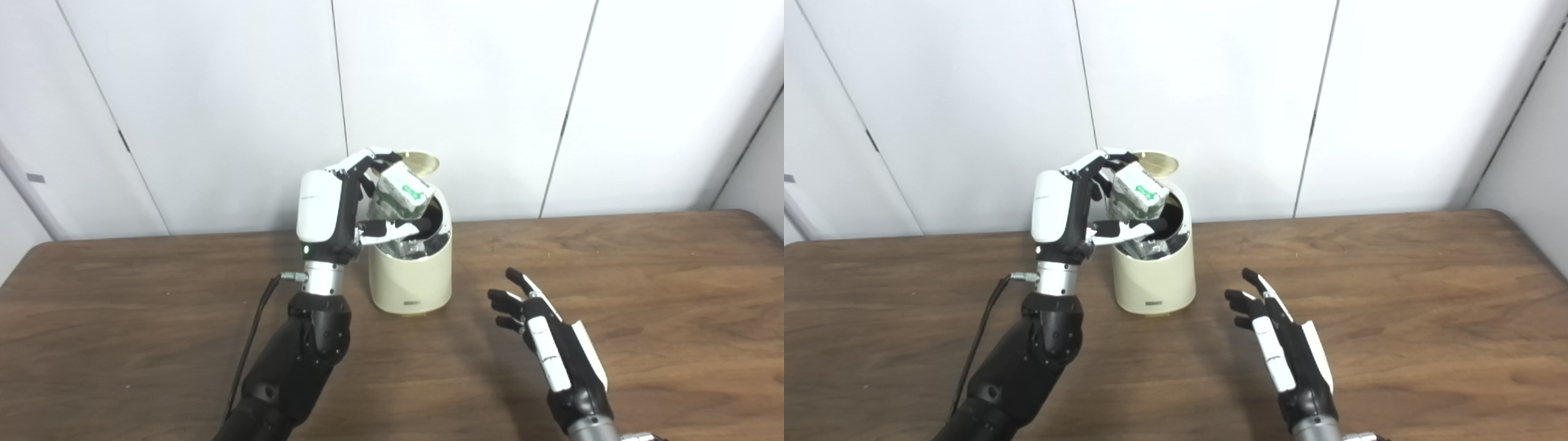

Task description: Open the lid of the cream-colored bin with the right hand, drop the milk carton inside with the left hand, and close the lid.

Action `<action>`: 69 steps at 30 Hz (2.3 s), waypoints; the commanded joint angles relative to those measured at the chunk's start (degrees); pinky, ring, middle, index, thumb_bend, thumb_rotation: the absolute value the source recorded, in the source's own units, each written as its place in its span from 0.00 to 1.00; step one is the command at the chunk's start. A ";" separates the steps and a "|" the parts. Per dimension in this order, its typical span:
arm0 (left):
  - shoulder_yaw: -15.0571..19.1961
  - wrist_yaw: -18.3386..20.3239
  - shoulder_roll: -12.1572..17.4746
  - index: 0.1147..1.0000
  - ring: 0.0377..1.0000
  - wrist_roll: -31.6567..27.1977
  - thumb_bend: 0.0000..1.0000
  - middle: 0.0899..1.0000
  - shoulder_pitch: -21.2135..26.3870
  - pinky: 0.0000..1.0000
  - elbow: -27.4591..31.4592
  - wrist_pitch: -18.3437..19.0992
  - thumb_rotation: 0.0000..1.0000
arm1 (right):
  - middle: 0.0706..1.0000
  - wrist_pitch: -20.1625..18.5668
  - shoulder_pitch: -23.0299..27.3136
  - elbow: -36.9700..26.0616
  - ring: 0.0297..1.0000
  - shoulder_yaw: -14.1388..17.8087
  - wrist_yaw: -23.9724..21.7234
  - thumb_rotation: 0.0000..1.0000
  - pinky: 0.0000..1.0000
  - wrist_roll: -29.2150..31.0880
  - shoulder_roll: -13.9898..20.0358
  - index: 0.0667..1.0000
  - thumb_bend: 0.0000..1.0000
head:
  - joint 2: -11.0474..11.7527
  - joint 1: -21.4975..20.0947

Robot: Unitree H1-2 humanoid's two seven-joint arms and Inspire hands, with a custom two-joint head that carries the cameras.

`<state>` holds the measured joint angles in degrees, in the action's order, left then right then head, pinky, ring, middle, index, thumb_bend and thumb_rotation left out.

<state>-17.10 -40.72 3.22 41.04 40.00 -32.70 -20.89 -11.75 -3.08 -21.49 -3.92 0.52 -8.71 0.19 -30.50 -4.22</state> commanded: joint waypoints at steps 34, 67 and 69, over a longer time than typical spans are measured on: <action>-6.48 -11.32 2.49 0.43 0.38 -5.50 0.50 0.46 3.41 0.35 -2.26 -6.02 0.00 | 0.73 0.60 1.61 -2.31 0.78 0.01 -0.55 1.00 0.77 -0.14 0.23 0.86 0.50 | -0.67 0.39; -19.35 -24.17 3.82 0.39 0.44 -10.52 0.48 0.45 7.12 0.46 -8.10 -6.03 0.00 | 0.72 -0.46 1.62 -2.06 0.79 -1.34 -1.05 1.00 0.81 -1.22 0.87 0.84 0.50 | -0.27 -1.14; -19.39 -24.29 3.60 0.39 0.44 -10.67 0.48 0.46 7.06 0.46 -8.71 -6.03 0.00 | 0.72 -0.37 1.52 -2.18 0.78 -1.46 -1.06 1.00 0.80 -1.14 0.80 0.85 0.50 | -0.30 -1.42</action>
<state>-36.66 -63.26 7.11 30.68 43.47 -41.77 -25.76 -13.56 -2.89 -21.53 -5.22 -0.11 -10.15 1.18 -30.76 -5.45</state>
